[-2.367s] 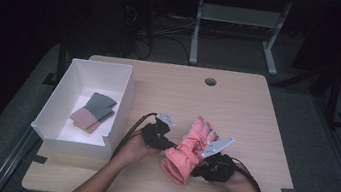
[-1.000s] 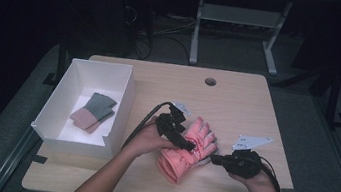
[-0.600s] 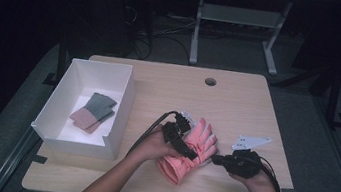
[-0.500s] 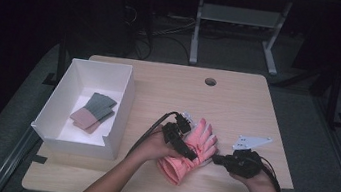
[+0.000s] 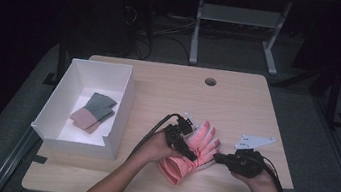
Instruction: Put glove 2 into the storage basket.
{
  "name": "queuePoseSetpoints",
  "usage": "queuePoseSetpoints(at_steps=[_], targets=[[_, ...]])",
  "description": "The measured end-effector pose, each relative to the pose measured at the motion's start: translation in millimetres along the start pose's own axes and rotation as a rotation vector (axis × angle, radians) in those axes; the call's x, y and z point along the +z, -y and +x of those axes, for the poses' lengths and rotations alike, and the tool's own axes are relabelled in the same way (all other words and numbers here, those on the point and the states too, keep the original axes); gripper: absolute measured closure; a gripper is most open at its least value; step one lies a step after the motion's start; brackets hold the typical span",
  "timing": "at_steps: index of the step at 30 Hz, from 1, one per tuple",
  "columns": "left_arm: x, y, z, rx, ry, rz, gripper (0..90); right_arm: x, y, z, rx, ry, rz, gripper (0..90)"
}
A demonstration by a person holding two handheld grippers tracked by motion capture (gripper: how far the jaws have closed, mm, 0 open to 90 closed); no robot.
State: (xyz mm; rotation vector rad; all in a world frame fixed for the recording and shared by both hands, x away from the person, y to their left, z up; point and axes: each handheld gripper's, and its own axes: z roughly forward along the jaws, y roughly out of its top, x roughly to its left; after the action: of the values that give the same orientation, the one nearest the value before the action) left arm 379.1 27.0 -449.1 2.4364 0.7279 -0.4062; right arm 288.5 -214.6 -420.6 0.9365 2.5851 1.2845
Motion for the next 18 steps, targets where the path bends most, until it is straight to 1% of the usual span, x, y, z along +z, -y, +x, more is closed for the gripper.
queuePoseSetpoints(at_steps=[2,4,6,7,10,12,13,14,18], targets=[[-1.6,-0.6,0.1,-0.002,0.01,0.006,57.5,-1.8,1.0,-0.5,0.021,0.007,0.005,76.6],[-2.7,-1.4,-1.6,0.0,0.007,0.007,61.4,-4.0,2.9,-0.7,0.029,0.028,0.006,66.4],[-3.9,-2.2,-2.7,-0.007,0.008,0.005,62.9,-6.2,4.1,-2.8,0.035,0.046,0.004,57.1],[-4.9,-2.4,-3.0,-0.012,0.009,0.005,63.2,-7.2,4.1,-3.5,0.041,0.061,-0.004,51.8],[-9.8,-2.6,-2.7,-0.031,0.02,-0.01,64.1,-11.1,5.6,-5.5,0.062,0.1,-0.025,39.6],[-14.8,-2.3,-5.0,-0.032,0.01,-0.022,64.6,-14.6,11.0,-5.4,0.087,0.128,-0.033,31.6],[-17.6,-2.1,-5.8,-0.032,0.002,-0.025,64.8,-16.7,14.3,-5.9,0.094,0.144,-0.031,28.7],[-21.2,-2.1,-5.8,-0.021,-0.004,-0.019,64.8,-18.6,17.5,-6.4,0.106,0.152,-0.031,26.1],[-35.4,-0.4,-8.4,-0.039,-0.022,-0.05,64.9,-20.3,26.9,-9.6,0.12,0.187,-0.02,17.5]])
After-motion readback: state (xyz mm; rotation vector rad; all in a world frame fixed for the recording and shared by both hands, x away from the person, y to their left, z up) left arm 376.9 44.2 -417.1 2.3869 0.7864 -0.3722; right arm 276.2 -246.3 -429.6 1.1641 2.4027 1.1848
